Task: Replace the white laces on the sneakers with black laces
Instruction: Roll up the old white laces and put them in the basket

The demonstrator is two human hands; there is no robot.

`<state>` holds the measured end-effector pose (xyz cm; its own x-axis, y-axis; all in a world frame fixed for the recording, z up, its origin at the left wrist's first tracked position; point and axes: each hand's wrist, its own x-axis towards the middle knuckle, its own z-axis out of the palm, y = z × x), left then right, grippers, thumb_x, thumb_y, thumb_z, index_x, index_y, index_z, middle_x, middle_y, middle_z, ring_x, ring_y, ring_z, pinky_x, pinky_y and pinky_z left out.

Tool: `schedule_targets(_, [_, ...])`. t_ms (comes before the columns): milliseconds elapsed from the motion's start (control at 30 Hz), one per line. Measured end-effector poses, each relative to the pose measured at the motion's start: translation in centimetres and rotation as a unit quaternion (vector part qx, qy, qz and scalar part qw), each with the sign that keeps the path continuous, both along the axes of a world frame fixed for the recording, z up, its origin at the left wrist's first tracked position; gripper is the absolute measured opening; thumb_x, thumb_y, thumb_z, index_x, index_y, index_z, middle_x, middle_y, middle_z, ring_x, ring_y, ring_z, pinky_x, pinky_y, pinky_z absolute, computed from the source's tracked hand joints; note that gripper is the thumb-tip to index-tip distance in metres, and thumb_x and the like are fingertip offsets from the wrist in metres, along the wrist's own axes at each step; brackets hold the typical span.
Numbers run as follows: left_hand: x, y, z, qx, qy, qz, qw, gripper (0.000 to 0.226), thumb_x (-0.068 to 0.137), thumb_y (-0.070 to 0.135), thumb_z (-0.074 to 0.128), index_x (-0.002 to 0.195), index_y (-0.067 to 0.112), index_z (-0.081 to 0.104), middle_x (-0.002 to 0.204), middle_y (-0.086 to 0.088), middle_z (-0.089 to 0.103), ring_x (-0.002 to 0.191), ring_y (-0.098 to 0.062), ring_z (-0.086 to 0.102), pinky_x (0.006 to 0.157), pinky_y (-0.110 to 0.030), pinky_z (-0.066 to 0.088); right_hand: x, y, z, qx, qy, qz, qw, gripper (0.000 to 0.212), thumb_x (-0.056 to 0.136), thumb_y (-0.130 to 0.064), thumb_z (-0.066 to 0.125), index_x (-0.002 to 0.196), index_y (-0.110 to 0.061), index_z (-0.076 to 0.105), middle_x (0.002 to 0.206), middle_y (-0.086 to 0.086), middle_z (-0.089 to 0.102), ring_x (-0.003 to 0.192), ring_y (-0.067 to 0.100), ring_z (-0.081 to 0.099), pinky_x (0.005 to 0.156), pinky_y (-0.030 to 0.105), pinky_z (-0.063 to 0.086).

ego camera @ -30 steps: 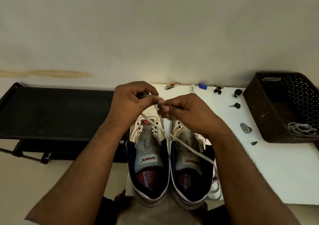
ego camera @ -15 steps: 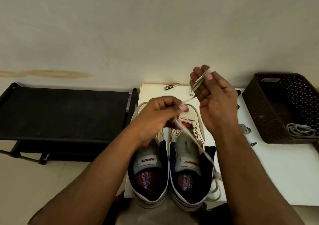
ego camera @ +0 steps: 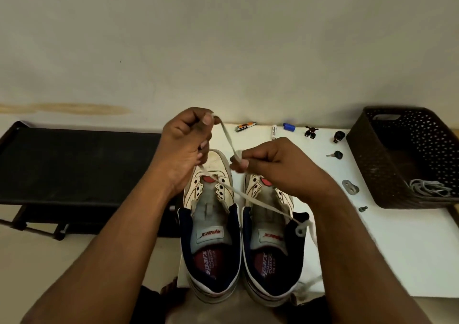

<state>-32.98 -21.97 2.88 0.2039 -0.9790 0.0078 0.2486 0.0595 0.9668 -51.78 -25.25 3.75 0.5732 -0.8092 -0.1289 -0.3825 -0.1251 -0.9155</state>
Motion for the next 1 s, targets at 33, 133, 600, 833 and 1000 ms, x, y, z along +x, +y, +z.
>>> schedule_targets(33, [0.1,-0.1,-0.1,-0.007,-0.031,0.024,0.999,0.016,0.088,0.027,0.059,0.086,0.012,0.060,0.053,0.002,0.040,0.040,-0.008,0.029,0.041,-0.018,0.024,0.0,0.3,0.5,0.066,-0.073,0.026,0.995,0.018,0.090,-0.006,0.061,0.104,-0.004,0.073,0.090,0.007,0.074,0.067,-0.002,0.066,0.058,0.008,0.045])
schedule_targets(133, [-0.1,-0.2,-0.4,-0.038,-0.195,0.043,0.979,0.010,0.093,0.018,0.061,0.086,0.010,0.065,0.066,-0.002,0.057,0.055,-0.010,0.049,0.051,-0.026,0.042,0.4,1.2,1.0,0.221,-0.278,0.098,0.930,0.019,0.080,-0.008,0.066,0.096,-0.005,0.075,0.090,0.014,0.074,0.084,0.024,0.072,0.076,0.031,0.057])
schedule_targets(600, [-1.4,0.4,-1.4,0.001,-0.357,-0.045,0.933,0.007,0.081,0.025,0.075,0.084,0.020,0.072,0.062,-0.004,0.057,0.056,-0.020,0.058,0.054,-0.033,0.058,0.2,-1.1,-2.8,-0.215,-0.033,-0.134,0.967,0.027,0.093,-0.009,0.059,0.118,-0.010,0.067,0.116,-0.006,0.066,0.111,0.003,0.060,0.093,0.006,0.039])
schedule_targets(833, [-0.4,0.3,0.0,-0.067,-0.184,0.039,0.980,0.017,0.068,0.016,0.081,0.080,0.014,0.070,0.066,-0.031,0.048,0.054,-0.037,0.038,0.052,-0.032,0.041,0.7,-0.6,-2.0,-0.051,0.001,0.037,0.998,0.019,0.092,-0.012,0.060,0.104,-0.011,0.074,0.081,-0.001,0.073,0.080,0.010,0.068,0.080,0.029,0.053])
schedule_targets(1000, [-0.9,0.2,-0.3,-0.054,-0.091,0.014,0.994,0.015,0.073,0.019,0.078,0.084,0.020,0.068,0.061,-0.025,0.041,0.048,-0.023,0.031,0.043,-0.032,0.024,-0.1,0.0,-0.4,0.239,-0.239,0.142,0.930,0.021,0.086,-0.003,0.057,0.098,-0.003,0.074,0.092,0.017,0.073,0.088,0.028,0.071,0.085,0.038,0.056])
